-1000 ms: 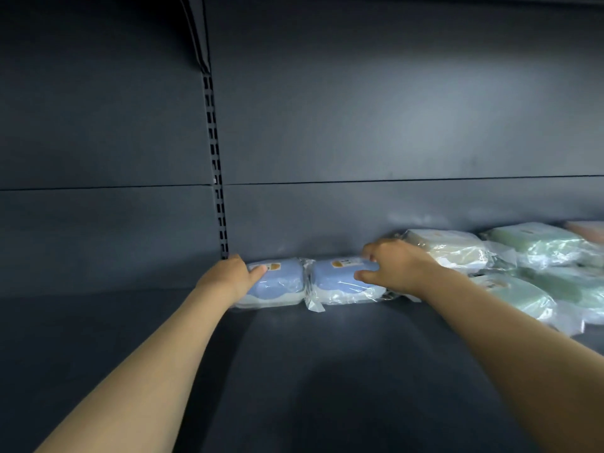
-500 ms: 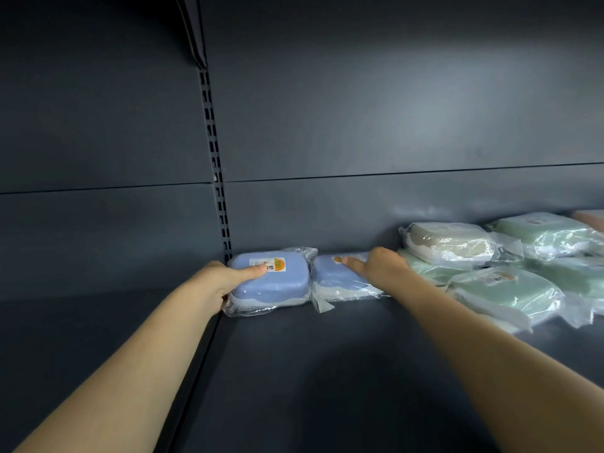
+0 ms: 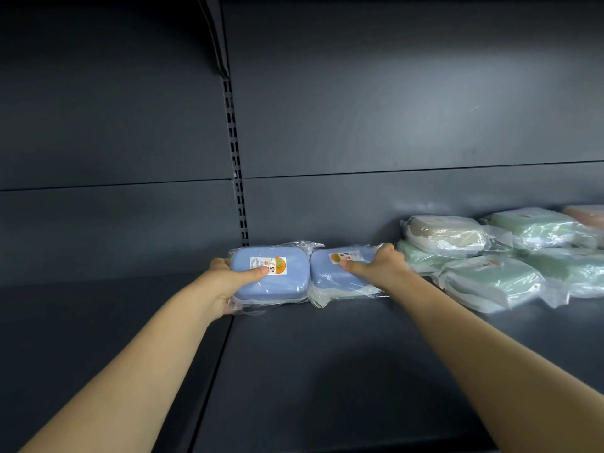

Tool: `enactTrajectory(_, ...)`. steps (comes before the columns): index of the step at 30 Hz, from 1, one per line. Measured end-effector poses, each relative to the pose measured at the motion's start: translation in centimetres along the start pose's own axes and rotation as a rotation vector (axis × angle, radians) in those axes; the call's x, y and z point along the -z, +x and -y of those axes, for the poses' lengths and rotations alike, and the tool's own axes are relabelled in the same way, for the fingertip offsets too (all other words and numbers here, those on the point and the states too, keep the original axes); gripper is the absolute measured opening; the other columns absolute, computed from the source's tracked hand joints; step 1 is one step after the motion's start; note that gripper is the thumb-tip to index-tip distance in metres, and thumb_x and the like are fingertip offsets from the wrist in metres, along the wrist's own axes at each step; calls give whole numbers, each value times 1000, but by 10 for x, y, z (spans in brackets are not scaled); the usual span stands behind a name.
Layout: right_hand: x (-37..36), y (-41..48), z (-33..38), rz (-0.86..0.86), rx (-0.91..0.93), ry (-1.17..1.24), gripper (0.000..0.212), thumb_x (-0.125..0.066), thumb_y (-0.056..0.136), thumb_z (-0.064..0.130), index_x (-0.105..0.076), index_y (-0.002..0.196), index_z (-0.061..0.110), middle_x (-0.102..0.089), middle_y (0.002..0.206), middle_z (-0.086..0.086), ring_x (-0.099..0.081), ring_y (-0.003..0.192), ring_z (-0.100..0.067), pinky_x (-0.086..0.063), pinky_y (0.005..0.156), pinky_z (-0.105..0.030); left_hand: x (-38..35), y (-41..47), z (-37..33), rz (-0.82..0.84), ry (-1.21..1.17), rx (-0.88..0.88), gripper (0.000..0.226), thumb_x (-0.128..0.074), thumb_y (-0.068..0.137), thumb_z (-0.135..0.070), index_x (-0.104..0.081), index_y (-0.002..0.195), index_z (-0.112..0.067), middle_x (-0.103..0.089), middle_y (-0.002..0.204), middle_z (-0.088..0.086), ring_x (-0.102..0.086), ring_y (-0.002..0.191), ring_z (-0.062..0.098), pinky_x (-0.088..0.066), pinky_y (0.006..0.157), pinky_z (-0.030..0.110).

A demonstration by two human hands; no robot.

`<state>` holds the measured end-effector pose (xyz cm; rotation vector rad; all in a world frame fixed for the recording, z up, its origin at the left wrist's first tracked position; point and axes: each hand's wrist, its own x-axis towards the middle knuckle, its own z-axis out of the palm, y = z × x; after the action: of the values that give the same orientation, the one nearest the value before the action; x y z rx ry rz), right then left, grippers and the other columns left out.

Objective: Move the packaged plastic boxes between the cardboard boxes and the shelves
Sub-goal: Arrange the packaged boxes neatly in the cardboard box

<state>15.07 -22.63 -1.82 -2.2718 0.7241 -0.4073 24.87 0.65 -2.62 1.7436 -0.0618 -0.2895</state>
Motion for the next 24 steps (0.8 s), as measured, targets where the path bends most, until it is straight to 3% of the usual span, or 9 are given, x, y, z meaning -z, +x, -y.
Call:
enactTrajectory(2, 4, -12, -3, -11, 10, 10, 95, -68, 72, 63, -39, 135, -3, -45, 132, -14, -39, 129, -28, -37, 97, -30, 3, -15, 3, -3, -20, -8, 61, -81, 73, -22, -44, 121, -13, -63, 114, 9, -65, 88, 25, -54, 67, 35)
enactTrajectory(4, 8, -27, -8, -19, -10, 77, 84, -71, 72, 58, -48, 125, -4, -47, 124, -15, -43, 125, -27, -37, 88, -27, 5, -30, 4, -3, -25, -25, 63, -81, 73, -21, -43, 122, -13, -61, 116, 8, -65, 97, 26, -56, 77, 40)
enactTrajectory(7, 21, -53, -16, -38, -14, 125, 82, -73, 71, 55, -48, 125, -1, -44, 130, -17, -38, 124, -25, -31, 78, -25, 6, -60, 4, -27, -48, -42, 64, -81, 73, -22, -42, 123, -14, -60, 118, 7, -64, 102, 26, -55, 82, 42)
enactTrajectory(9, 35, -73, -24, -81, 28, 146, 82, -76, 70, 53, -47, 125, -1, -48, 127, -19, -34, 127, -28, -29, 77, -26, 4, -86, 3, -41, -62, -53, 65, -80, 73, -26, -42, 125, -13, -60, 119, 8, -64, 100, 25, -56, 80, 41)
enactTrajectory(12, 61, -106, -39, -131, 95, 211, 86, -79, 70, 45, -40, 132, 0, -51, 129, -17, -45, 123, -29, -33, 78, -26, -6, -135, 1, -54, -82, -103, 65, -77, 76, -28, -40, 127, -13, -59, 118, 7, -64, 92, 21, -56, 72, 35)
enactTrajectory(20, 142, -207, -125, -120, 238, 345, 86, -83, 68, 37, -35, 134, 7, -50, 129, -7, -48, 118, -23, -33, 81, -23, -81, -306, 31, -160, -165, -269, 54, -74, 79, -28, -39, 120, -20, -57, 106, -5, -62, 88, 10, -55, 76, 31)
enactTrajectory(24, 165, -251, -186, -133, 255, 329, 91, -85, 64, 38, -35, 135, 8, -48, 133, -7, -46, 123, -23, -36, 89, -25, -131, -373, 72, -195, -274, -280, 52, -73, 80, -24, -40, 121, -21, -55, 108, -9, -63, 92, 8, -56, 58, 20)
